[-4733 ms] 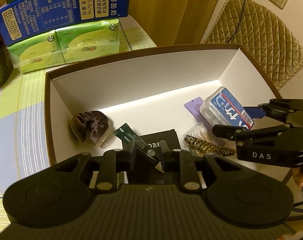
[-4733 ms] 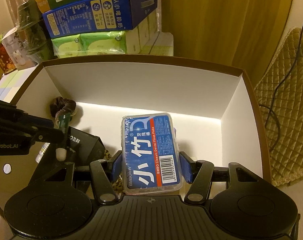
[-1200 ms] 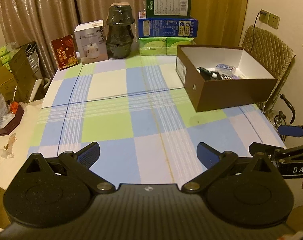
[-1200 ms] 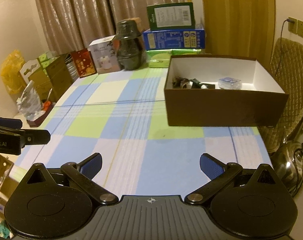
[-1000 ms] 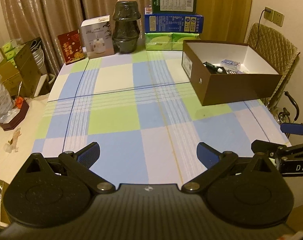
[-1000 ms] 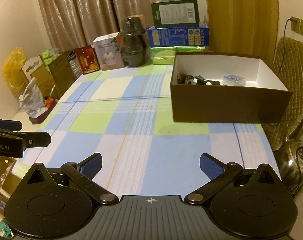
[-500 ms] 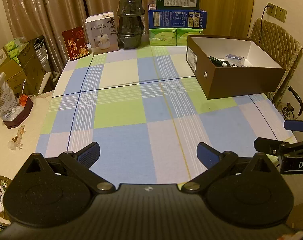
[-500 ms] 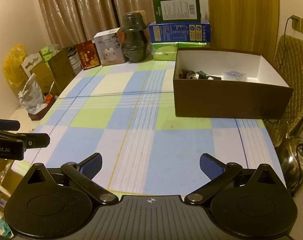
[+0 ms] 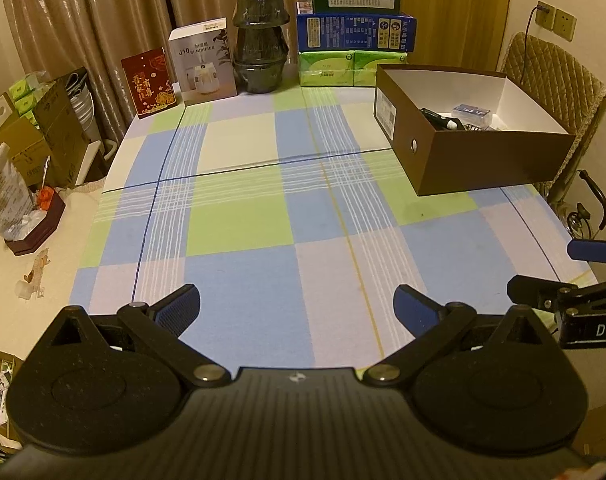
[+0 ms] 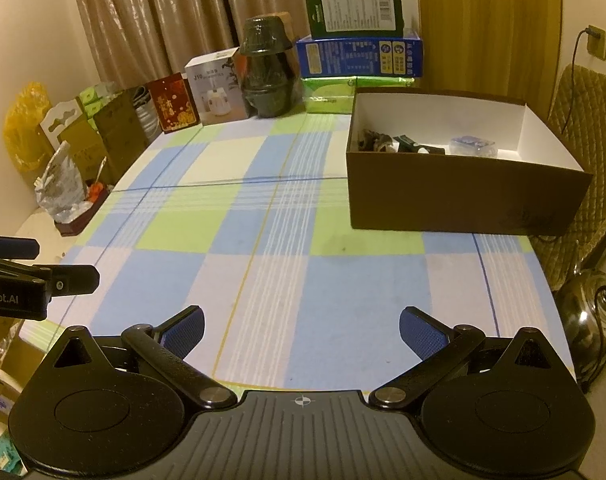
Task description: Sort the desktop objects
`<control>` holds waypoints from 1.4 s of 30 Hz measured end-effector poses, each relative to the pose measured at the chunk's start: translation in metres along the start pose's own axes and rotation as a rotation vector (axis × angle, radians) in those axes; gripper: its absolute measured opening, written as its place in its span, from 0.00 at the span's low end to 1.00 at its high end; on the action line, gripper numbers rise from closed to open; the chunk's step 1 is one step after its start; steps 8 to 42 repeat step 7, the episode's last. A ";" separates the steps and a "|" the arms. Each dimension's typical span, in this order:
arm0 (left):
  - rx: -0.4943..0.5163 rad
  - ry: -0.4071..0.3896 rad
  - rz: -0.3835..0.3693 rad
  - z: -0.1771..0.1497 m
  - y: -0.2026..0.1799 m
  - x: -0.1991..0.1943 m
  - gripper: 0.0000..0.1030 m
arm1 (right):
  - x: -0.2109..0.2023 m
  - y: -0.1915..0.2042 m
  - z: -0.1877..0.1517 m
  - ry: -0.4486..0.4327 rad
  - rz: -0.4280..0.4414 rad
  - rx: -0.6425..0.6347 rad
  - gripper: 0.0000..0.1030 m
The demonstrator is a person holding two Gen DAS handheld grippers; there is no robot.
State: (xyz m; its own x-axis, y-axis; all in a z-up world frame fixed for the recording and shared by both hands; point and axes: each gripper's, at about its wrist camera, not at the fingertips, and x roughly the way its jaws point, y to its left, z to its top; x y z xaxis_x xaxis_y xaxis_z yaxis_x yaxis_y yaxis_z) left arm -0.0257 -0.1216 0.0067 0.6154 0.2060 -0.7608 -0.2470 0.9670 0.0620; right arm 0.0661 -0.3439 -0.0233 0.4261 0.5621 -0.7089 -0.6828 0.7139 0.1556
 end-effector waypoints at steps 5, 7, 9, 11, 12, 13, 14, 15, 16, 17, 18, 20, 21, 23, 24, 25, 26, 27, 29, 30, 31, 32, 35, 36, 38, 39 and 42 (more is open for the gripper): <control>0.000 0.002 0.001 0.002 -0.001 0.003 0.99 | 0.002 -0.005 0.002 0.004 0.000 -0.001 0.98; 0.003 0.004 0.002 0.003 -0.002 0.005 0.99 | 0.004 -0.006 0.003 0.006 -0.001 -0.001 0.98; 0.003 0.004 0.002 0.003 -0.002 0.005 0.99 | 0.004 -0.006 0.003 0.006 -0.001 -0.001 0.98; 0.003 0.004 0.002 0.003 -0.002 0.005 0.99 | 0.004 -0.006 0.003 0.006 -0.001 -0.001 0.98; 0.003 0.004 0.002 0.003 -0.002 0.005 0.99 | 0.004 -0.006 0.003 0.006 -0.001 -0.001 0.98; 0.003 0.004 0.002 0.003 -0.002 0.005 0.99 | 0.004 -0.006 0.003 0.006 -0.001 -0.001 0.98; 0.003 0.004 0.002 0.003 -0.002 0.005 0.99 | 0.004 -0.006 0.003 0.006 -0.001 -0.001 0.98; 0.003 0.004 0.002 0.003 -0.002 0.005 0.99 | 0.004 -0.006 0.003 0.006 -0.001 -0.001 0.98; 0.003 0.004 0.002 0.003 -0.002 0.005 0.99 | 0.004 -0.006 0.003 0.006 -0.001 -0.001 0.98; 0.003 0.004 0.002 0.003 -0.002 0.005 0.99 | 0.004 -0.006 0.003 0.006 -0.001 -0.001 0.98; 0.003 0.004 0.002 0.003 -0.002 0.005 0.99 | 0.004 -0.006 0.003 0.006 -0.001 -0.001 0.98; 0.003 0.004 0.002 0.003 -0.002 0.005 0.99 | 0.004 -0.006 0.003 0.006 -0.001 -0.001 0.98; 0.003 0.004 0.002 0.003 -0.002 0.005 0.99 | 0.004 -0.006 0.003 0.006 -0.001 -0.001 0.98; 0.003 0.004 0.002 0.003 -0.002 0.005 0.99 | 0.004 -0.006 0.003 0.006 -0.001 -0.001 0.98; 0.003 0.004 0.002 0.003 -0.002 0.005 0.99 | 0.004 -0.006 0.003 0.006 -0.001 -0.001 0.98; 0.003 0.004 0.002 0.003 -0.002 0.005 0.99 | 0.004 -0.006 0.003 0.006 -0.001 -0.001 0.98; 0.003 0.004 0.002 0.003 -0.002 0.005 0.99 | 0.004 -0.006 0.003 0.006 -0.001 -0.001 0.98; 0.003 0.004 0.002 0.003 -0.002 0.005 0.99 | 0.004 -0.006 0.003 0.006 -0.001 -0.001 0.98; 0.003 0.004 0.002 0.003 -0.002 0.005 0.99 | 0.004 -0.006 0.003 0.006 -0.001 -0.001 0.98; 0.003 0.004 0.002 0.003 -0.002 0.005 0.99 | 0.004 -0.006 0.003 0.006 -0.001 -0.001 0.98; 0.003 0.004 0.002 0.003 -0.002 0.005 0.99 | 0.004 -0.006 0.003 0.006 -0.001 -0.001 0.98; 0.003 0.004 0.002 0.003 -0.002 0.005 0.99 | 0.004 -0.006 0.003 0.006 -0.001 -0.001 0.98; 0.003 0.004 0.002 0.003 -0.002 0.005 0.99 | 0.004 -0.006 0.003 0.006 -0.001 -0.001 0.98; 0.003 0.004 0.002 0.003 -0.002 0.005 0.99 | 0.004 -0.006 0.003 0.006 -0.001 -0.001 0.98; 0.003 0.004 0.002 0.003 -0.002 0.005 0.99 | 0.004 -0.006 0.003 0.006 -0.001 -0.001 0.98; 0.003 0.004 0.002 0.003 -0.002 0.005 0.99 | 0.004 -0.006 0.003 0.006 -0.001 -0.001 0.98; 0.003 0.004 0.002 0.003 -0.002 0.005 0.99 | 0.004 -0.006 0.003 0.006 -0.001 -0.001 0.98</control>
